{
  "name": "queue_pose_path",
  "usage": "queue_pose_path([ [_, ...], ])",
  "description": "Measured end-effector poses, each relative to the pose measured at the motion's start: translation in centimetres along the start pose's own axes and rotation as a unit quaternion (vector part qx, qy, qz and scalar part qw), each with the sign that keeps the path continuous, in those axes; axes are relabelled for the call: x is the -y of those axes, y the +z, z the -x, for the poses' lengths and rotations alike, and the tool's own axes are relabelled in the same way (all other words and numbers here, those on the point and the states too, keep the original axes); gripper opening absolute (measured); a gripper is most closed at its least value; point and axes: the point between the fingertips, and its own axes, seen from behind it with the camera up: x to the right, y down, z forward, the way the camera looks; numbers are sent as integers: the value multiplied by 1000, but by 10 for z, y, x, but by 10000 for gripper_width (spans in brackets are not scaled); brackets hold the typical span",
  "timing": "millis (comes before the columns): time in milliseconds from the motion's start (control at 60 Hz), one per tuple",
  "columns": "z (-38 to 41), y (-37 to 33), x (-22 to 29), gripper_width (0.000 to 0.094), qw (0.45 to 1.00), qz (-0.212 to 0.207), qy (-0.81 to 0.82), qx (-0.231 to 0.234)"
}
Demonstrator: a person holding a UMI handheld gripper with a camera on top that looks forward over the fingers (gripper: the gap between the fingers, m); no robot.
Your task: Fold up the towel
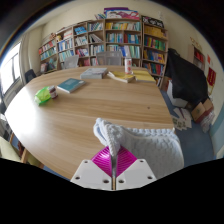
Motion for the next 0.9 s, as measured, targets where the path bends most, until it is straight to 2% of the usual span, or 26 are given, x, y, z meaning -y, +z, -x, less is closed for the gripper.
queue_pose_path([
  [83, -48, -24, 26, 31, 999, -26, 28, -9],
  [167, -106, -34, 29, 35, 997, -39, 59, -27],
  [250, -154, -26, 9, 35, 995, -29, 76, -52],
  [433, -201, 16, -57, 38, 989, 38, 122, -73],
  [617, -216, 24, -58, 65, 988, 31, 123, -89],
  [683, -216, 22, -58, 146, 986, 36, 139, -85],
  [733, -218, 16, -58, 262, 984, 36, 152, -85],
  [750, -220, 13, -56, 308, 984, 35, 155, -85],
  [783, -224, 7, -54, 462, 983, 33, 160, -89],
  [800, -227, 2, -54, 594, 982, 33, 160, -93],
  [833, -235, -7, -55, 775, 981, 35, 160, -106],
  [867, -243, -19, -56, 856, 980, 37, 156, -118],
  [900, -245, -29, -53, 841, 979, 34, 154, -133],
])
